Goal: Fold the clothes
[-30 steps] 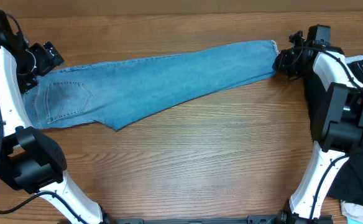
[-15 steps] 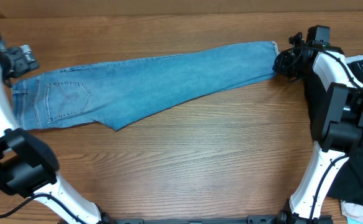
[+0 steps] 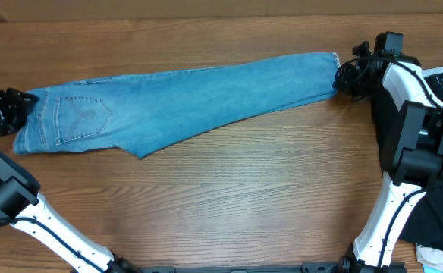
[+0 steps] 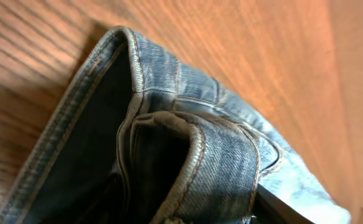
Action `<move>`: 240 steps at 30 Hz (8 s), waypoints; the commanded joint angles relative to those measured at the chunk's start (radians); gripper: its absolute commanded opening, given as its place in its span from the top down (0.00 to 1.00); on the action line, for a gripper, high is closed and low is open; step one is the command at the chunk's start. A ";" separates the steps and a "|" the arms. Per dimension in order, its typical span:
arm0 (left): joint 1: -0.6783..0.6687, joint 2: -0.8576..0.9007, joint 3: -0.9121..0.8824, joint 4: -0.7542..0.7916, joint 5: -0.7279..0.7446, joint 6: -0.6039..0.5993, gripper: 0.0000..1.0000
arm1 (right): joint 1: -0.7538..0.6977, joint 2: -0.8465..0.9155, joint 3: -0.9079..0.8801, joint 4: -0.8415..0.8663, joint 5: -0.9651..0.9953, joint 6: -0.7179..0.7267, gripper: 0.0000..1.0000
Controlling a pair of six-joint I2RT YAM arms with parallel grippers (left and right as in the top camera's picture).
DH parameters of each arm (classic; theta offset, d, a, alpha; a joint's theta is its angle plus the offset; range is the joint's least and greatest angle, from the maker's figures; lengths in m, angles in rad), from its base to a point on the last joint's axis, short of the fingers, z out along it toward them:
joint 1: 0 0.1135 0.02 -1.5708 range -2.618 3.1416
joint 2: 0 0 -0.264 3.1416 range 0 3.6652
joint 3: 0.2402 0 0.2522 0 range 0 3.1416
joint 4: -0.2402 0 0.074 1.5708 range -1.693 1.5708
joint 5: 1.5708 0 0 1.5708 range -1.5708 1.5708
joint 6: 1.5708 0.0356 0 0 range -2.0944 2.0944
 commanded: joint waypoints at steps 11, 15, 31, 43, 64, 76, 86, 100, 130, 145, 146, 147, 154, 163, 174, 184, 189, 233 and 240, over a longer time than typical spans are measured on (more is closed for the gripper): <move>-0.023 0.005 0.065 0.127 -0.079 -0.041 0.25 | 0.006 0.013 0.001 -0.035 0.018 -0.003 0.96; -0.062 0.006 0.064 0.122 -0.153 -0.090 0.23 | 0.006 0.013 0.001 -0.053 0.018 -0.003 0.96; -0.178 0.005 0.064 0.058 -0.360 -0.170 0.33 | 0.006 0.013 0.001 -0.083 0.018 -0.002 0.96; -0.142 -0.001 0.142 0.106 -0.391 -0.257 0.94 | 0.006 0.013 0.001 -0.075 0.036 -0.003 0.96; -0.135 0.183 0.101 0.101 -0.631 0.047 0.96 | 0.005 0.013 0.001 -0.060 0.089 -0.023 0.96; -0.134 0.183 0.094 0.142 -0.734 0.110 0.96 | -0.084 0.013 0.001 -0.084 0.280 -0.121 0.96; -0.133 0.183 0.054 0.175 -0.812 0.131 0.96 | -0.154 0.013 0.001 -0.102 0.402 -0.151 0.96; -0.074 0.183 0.051 0.152 -0.821 0.228 0.96 | -0.193 0.014 -0.025 -0.083 0.437 -0.146 0.96; -0.291 0.041 0.232 -0.420 -0.626 -0.007 0.84 | 0.083 0.014 0.218 -0.224 -0.014 -0.154 0.89; -0.459 -0.034 0.386 -0.401 -0.348 -0.007 0.93 | 0.183 -0.076 0.179 -0.229 -0.447 -0.138 0.89; -0.498 -0.033 0.385 -0.396 -0.348 -0.007 0.93 | 0.207 -0.078 0.179 -0.233 -0.494 -0.113 0.88; -0.537 -0.029 0.379 -0.384 -0.348 -0.004 0.93 | 0.244 -0.077 0.178 -0.238 -0.549 -0.092 0.89; -0.748 0.049 0.343 -0.290 -0.348 0.021 0.96 | 0.473 -0.064 0.177 -0.134 -0.508 0.071 0.94; -0.790 0.187 0.340 -0.316 -0.254 0.043 0.96 | 0.649 0.054 0.133 0.159 -0.314 0.307 0.95; -0.790 0.277 0.339 -0.271 -0.281 0.047 0.96 | 0.646 0.203 0.099 -0.005 -0.304 0.327 0.96; -0.754 0.269 0.359 -0.159 -0.271 0.065 0.91 | 0.643 0.201 0.105 -0.154 -0.290 0.325 0.96; -0.751 0.203 0.723 -0.298 -0.248 0.009 0.78 | 0.608 0.113 0.290 -0.174 -0.379 0.275 0.87; -0.599 0.151 0.887 -0.782 -0.550 -0.041 0.00 | -0.108 -0.012 -0.193 0.148 -0.403 0.066 0.96; -0.599 0.151 0.887 -0.782 -0.550 -0.041 0.00 | -0.089 -0.208 -0.060 0.011 -0.394 -0.071 0.96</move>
